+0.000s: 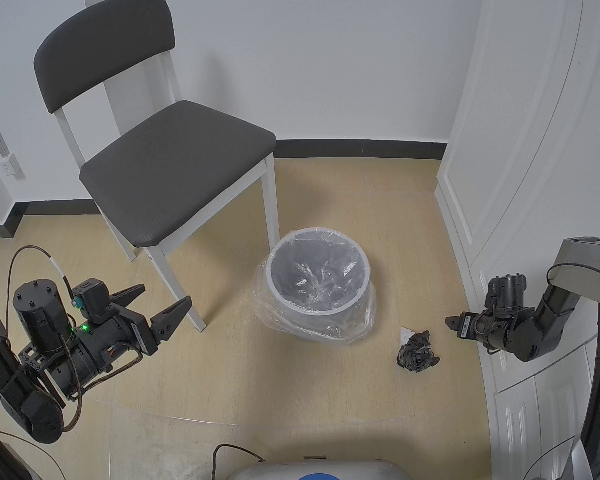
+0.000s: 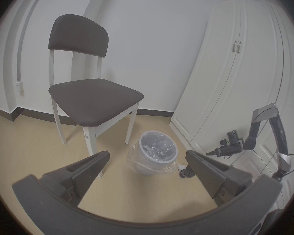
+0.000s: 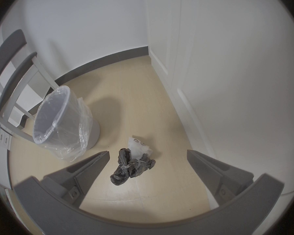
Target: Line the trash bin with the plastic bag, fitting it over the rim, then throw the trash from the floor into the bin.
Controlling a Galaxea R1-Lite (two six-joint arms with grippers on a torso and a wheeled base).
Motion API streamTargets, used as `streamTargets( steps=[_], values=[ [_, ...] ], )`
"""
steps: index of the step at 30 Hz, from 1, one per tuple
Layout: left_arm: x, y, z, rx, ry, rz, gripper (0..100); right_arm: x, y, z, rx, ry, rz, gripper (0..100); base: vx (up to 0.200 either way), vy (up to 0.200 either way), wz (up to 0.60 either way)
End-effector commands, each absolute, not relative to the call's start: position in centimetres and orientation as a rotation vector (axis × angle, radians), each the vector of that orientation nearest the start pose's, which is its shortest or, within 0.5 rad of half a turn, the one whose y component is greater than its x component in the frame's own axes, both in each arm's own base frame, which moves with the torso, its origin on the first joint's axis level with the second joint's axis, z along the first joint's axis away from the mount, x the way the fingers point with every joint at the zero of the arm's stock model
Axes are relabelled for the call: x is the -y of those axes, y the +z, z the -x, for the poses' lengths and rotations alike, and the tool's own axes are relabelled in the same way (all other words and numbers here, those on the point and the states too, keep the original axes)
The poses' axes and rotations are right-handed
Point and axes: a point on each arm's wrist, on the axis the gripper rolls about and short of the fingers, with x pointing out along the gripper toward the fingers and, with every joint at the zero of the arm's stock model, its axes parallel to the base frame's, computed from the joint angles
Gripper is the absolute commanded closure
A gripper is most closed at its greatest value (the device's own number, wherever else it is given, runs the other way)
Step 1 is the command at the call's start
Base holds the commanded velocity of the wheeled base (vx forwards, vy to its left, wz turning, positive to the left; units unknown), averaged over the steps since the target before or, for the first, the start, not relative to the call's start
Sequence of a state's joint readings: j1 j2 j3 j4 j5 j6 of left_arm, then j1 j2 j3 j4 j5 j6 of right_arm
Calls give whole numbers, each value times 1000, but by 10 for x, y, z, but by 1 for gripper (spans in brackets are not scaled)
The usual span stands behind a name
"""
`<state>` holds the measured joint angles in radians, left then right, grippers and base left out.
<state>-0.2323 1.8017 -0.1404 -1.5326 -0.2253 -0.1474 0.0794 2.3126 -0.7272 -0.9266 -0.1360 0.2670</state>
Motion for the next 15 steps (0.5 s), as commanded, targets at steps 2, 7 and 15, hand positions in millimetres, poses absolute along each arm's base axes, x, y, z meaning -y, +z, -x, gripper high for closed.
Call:
streamTargets(
  steps=[2, 7, 15],
  values=[
    [62, 83, -225, -229, -457, 140, 0, -45, -41, -381, -721, -117, -203, 0, 0, 0, 0],
    [64, 81, -220, -243, -472, 107, 0, -46, -40, -387, -776, -65, -265, 0, 0, 0, 0],
    [67, 81, -216, -228, -498, 24, 0, -57, -34, -411, -786, 5, -292, 0, 0, 0, 0]
  ],
)
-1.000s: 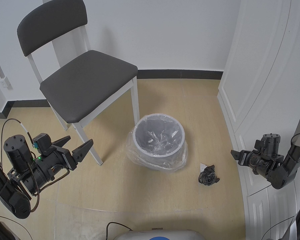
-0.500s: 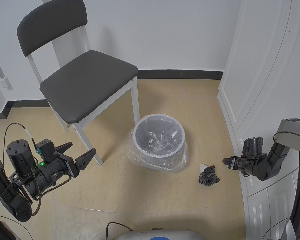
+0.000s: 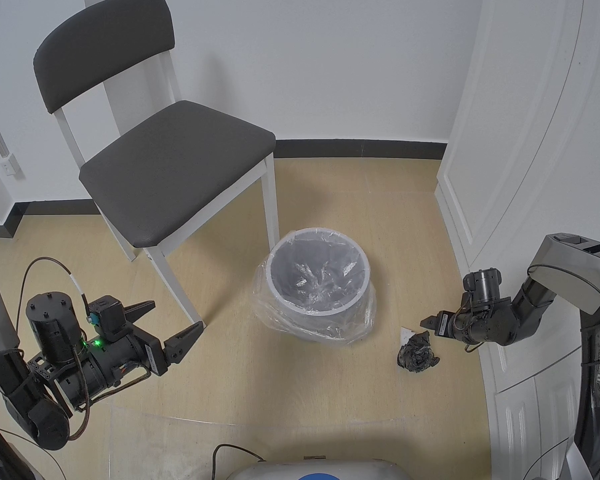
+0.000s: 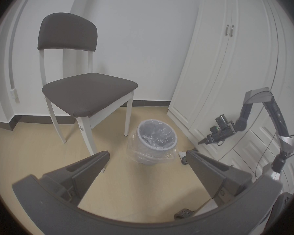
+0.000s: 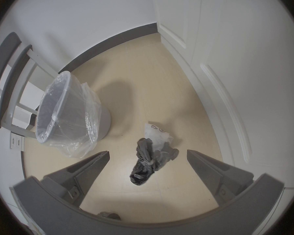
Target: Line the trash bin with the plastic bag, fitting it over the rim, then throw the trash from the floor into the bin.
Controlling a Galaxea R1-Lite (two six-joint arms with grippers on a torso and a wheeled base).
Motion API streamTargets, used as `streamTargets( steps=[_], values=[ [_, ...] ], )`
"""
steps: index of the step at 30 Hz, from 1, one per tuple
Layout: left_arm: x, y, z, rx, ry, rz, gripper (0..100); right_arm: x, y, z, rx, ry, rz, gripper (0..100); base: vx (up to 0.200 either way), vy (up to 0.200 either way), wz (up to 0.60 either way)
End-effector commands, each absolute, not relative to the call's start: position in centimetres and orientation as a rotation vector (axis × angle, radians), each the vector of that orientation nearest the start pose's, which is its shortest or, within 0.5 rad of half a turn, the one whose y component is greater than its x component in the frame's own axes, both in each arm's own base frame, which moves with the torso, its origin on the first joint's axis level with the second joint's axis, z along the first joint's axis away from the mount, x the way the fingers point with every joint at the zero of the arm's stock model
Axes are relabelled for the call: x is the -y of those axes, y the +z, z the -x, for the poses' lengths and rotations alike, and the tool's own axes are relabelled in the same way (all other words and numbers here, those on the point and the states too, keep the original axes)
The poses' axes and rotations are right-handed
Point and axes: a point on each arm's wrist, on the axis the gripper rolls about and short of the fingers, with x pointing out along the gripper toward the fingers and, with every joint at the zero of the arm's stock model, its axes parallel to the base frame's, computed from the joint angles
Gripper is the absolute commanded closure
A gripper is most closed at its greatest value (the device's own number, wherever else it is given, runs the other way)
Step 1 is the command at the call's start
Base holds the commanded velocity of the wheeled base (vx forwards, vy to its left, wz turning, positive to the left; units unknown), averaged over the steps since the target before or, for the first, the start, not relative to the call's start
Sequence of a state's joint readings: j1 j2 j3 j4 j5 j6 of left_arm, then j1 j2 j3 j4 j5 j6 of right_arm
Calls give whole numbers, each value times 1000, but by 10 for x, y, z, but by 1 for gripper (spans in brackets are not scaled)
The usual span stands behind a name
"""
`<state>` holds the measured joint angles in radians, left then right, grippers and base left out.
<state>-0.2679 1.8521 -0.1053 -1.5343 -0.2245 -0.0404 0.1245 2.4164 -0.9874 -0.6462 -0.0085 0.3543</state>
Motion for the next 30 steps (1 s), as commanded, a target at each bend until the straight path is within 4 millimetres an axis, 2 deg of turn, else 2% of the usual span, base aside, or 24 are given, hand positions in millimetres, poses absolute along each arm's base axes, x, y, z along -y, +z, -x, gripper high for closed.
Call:
streamTargets(
  steps=[1, 5, 9, 12, 20, 30],
  values=[
    [67, 81, -217, -226, -495, 24, 0, -59, -33, -420, -786, 6, -293, 0, 0, 0, 0],
    [66, 81, -218, -224, -490, 24, 0, -64, -38, -455, -803, -6, -293, 0, 0, 0, 0],
    [66, 81, -218, -221, -489, 25, 0, -67, -46, -478, -837, -13, -289, 0, 0, 0, 0],
    [66, 81, -218, -224, -490, 24, 0, -67, -53, -487, -869, -26, -297, 0, 0, 0, 0],
    [69, 76, -221, -245, -497, 23, 0, -61, -69, -496, -956, -58, -346, 0, 0, 0, 0],
    [70, 75, -219, -250, -506, 22, 0, -60, -69, -500, -1103, -99, -371, 0, 0, 0, 0]
  ],
)
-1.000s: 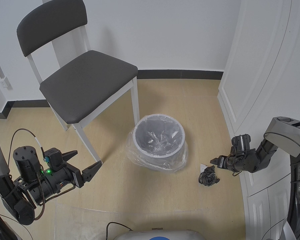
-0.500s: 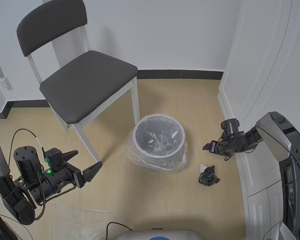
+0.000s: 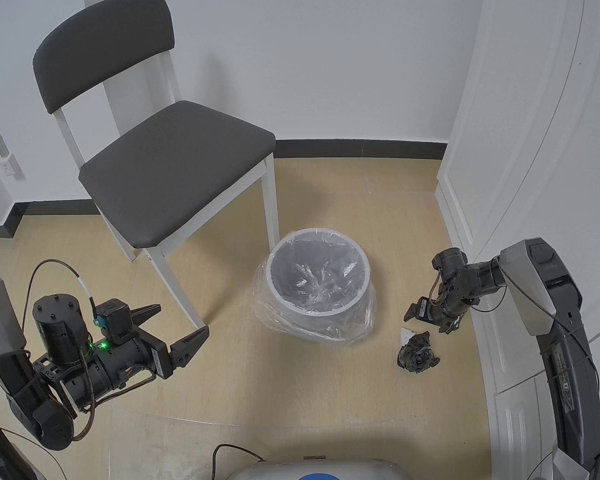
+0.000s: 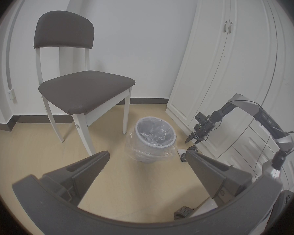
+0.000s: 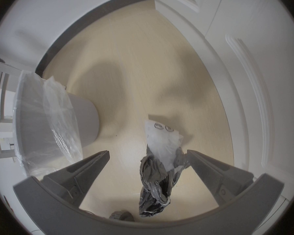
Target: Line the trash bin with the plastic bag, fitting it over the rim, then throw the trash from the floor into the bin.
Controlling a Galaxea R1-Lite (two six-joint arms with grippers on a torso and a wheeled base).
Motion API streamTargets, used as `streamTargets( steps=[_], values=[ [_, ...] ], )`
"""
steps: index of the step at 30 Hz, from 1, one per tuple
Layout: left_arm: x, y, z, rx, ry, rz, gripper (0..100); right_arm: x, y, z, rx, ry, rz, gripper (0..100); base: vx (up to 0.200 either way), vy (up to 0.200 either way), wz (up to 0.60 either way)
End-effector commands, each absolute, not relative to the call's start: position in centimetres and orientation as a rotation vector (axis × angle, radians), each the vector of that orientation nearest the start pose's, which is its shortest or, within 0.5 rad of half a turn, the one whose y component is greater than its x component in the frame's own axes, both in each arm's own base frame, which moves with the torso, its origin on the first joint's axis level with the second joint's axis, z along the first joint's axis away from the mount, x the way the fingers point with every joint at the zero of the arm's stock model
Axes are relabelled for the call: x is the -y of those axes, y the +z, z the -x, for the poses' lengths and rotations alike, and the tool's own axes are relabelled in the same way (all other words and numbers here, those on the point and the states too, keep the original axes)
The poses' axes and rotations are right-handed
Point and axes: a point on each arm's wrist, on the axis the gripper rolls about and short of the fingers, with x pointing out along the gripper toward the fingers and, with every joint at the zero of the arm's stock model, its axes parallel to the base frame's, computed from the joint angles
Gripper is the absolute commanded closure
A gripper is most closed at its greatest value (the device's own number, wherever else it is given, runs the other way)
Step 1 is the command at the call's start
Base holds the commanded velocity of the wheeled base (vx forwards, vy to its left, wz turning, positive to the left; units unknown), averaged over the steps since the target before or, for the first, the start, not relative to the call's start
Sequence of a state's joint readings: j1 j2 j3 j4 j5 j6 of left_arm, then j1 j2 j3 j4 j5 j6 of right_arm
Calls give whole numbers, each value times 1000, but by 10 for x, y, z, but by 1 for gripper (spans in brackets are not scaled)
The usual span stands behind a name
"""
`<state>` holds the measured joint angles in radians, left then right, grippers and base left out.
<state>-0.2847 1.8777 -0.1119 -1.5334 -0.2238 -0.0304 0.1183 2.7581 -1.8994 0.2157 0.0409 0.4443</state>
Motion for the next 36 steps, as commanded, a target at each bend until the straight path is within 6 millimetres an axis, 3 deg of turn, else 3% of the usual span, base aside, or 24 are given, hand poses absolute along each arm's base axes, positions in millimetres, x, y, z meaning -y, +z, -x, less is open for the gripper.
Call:
streamTargets(
  steps=[1, 4, 6, 36],
  values=[
    [70, 75, -220, -246, -505, 22, 0, -61, -72, -500, -1129, -97, -372, 0, 0, 0, 0],
    [71, 76, -220, -243, -506, 22, 0, -60, -95, -498, -1161, -108, -355, 0, 0, 0, 0],
    [70, 75, -220, -248, -506, 22, 0, -60, -101, -501, -1126, -99, -349, 0, 0, 0, 0],
    [74, 73, -218, -259, -524, 19, 0, -63, -103, -498, -1156, -92, -334, 0, 0, 0, 0]
  ],
)
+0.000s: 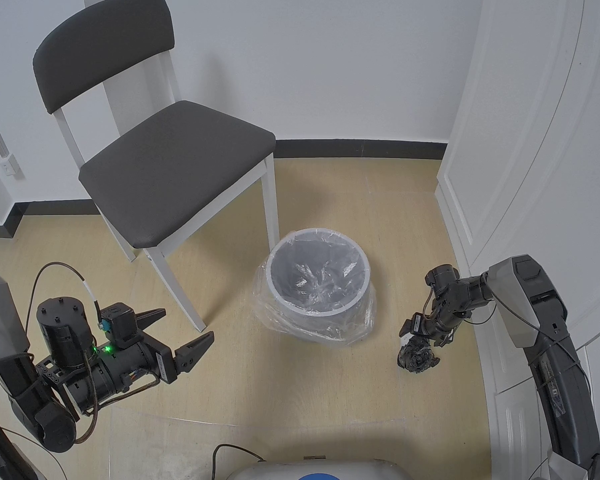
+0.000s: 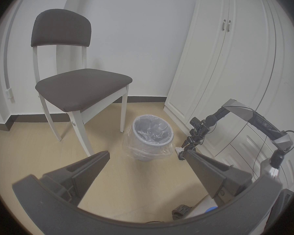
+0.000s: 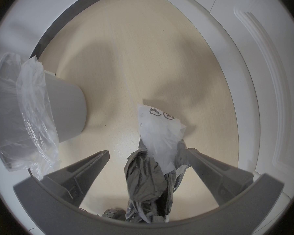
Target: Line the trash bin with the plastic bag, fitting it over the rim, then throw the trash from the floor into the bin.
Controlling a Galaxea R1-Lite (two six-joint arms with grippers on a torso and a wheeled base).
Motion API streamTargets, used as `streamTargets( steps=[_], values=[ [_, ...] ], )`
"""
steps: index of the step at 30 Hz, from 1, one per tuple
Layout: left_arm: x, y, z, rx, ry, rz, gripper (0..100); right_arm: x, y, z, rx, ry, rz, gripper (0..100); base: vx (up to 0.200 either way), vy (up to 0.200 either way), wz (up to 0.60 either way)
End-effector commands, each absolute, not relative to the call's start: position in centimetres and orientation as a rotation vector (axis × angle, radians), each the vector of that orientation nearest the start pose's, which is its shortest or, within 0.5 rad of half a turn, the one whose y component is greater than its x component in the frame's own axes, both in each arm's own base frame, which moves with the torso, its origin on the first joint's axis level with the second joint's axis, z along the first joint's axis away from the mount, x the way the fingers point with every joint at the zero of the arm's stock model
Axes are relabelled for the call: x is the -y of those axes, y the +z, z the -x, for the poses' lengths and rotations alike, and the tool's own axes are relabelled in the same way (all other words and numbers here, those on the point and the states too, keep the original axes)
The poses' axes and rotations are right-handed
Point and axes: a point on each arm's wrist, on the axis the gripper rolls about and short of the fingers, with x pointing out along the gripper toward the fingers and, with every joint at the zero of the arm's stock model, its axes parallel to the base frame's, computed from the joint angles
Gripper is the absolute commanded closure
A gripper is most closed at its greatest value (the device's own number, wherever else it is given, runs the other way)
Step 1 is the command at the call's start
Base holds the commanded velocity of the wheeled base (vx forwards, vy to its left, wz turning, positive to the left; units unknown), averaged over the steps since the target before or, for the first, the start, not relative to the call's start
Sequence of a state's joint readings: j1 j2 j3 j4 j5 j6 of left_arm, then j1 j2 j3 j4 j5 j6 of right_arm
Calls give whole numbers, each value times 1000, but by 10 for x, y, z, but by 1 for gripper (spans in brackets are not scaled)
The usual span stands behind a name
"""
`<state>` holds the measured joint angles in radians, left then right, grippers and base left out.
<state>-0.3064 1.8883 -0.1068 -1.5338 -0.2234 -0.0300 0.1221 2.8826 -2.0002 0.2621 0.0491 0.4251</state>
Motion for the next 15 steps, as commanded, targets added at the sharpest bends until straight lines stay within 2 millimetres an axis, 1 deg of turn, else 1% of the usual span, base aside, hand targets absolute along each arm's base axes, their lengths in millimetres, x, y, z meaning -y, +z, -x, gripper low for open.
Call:
streamTargets(
  steps=[1, 8, 9, 15],
  values=[
    [74, 73, -218, -259, -524, 19, 0, -63, -103, -498, -1156, -92, -334, 0, 0, 0, 0],
    [74, 73, -218, -258, -523, 19, 0, -63, -103, -498, -1158, -93, -334, 0, 0, 0, 0],
    [74, 74, -218, -256, -524, 20, 0, -63, -103, -498, -1158, -93, -334, 100, 0, 0, 0],
    [74, 74, -218, -253, -523, 19, 0, -63, -102, -498, -1154, -93, -334, 100, 0, 0, 0]
  ],
)
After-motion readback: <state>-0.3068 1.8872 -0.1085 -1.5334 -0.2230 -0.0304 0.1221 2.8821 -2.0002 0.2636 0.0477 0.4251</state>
